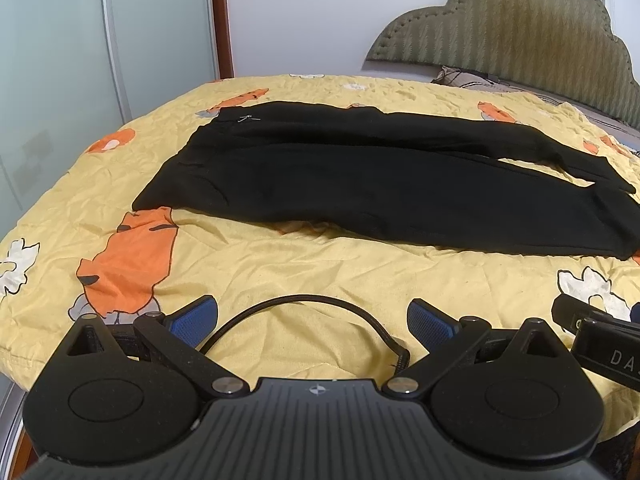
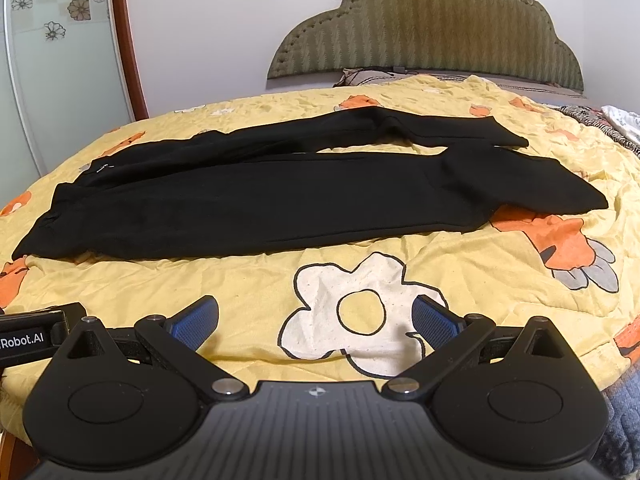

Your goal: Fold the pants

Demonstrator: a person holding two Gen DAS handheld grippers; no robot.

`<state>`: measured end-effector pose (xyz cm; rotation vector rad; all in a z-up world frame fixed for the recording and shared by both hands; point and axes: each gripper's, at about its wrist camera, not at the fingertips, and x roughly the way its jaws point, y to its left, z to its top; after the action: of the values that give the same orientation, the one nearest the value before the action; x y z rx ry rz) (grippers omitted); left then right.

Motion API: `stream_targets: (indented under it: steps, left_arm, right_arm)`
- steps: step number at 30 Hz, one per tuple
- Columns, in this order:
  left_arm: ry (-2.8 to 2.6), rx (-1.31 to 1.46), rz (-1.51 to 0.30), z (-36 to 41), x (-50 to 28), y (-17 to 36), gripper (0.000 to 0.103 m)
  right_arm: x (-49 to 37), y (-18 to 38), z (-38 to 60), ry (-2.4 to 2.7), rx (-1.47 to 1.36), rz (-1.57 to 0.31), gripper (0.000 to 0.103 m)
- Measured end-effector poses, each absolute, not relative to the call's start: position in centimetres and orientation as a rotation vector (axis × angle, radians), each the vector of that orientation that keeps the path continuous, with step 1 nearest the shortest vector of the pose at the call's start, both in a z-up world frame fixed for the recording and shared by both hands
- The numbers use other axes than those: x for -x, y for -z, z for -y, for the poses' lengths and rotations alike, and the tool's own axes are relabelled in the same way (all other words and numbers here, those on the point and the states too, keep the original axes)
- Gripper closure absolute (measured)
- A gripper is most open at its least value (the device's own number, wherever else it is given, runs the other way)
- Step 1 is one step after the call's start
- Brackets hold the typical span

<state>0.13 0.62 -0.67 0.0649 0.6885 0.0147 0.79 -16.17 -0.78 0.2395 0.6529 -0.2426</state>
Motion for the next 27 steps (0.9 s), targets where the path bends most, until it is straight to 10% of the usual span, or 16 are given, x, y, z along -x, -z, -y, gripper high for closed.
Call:
stream_targets:
  steps: [27]
  left_arm:
    - [-0.012,-0.071,-0.688,-0.49,-0.06,0.78,0.0]
  right_arm:
    - [-0.71,0.88,16.19,0.221,-0.253,-0.648,0.0]
